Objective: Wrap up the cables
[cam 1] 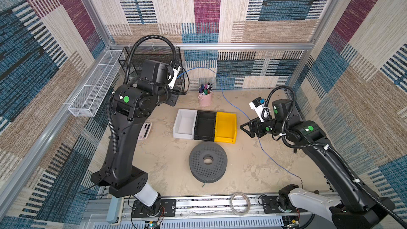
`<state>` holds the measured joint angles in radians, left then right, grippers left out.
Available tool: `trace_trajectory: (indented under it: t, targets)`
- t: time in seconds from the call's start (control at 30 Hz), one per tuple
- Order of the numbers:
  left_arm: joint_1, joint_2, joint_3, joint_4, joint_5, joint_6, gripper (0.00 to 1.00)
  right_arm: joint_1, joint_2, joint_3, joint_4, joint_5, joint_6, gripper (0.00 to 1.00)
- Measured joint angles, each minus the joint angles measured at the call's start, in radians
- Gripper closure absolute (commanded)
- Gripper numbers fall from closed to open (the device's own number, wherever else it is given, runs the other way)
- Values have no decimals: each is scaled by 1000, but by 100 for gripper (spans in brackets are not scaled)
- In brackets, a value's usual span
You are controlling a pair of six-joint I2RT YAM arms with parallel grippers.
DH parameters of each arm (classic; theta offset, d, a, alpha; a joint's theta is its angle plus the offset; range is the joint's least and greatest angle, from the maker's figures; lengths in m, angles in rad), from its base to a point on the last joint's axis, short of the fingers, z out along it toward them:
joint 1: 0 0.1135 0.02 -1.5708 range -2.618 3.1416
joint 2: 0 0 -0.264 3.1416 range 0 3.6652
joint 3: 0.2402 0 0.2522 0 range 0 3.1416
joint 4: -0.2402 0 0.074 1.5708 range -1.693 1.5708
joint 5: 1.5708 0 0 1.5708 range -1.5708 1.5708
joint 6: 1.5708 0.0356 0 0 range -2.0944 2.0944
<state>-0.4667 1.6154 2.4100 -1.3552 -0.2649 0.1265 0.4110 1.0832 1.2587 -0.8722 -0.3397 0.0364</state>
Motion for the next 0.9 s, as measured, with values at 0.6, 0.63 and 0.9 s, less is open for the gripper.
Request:
trace_trajectory:
  t: [0.6,0.63,0.9]
  targets:
    - [2,-4,-4,6,3,-18,100,-5,-18,53,-17,131,37,21]
    - [2,-6,-4,6,6,-19,100,-5,-9,33,-14,129,37,21]
    - [2,-14,-4,6,8,-19,100,-5,37,-123,19,60,40,27]
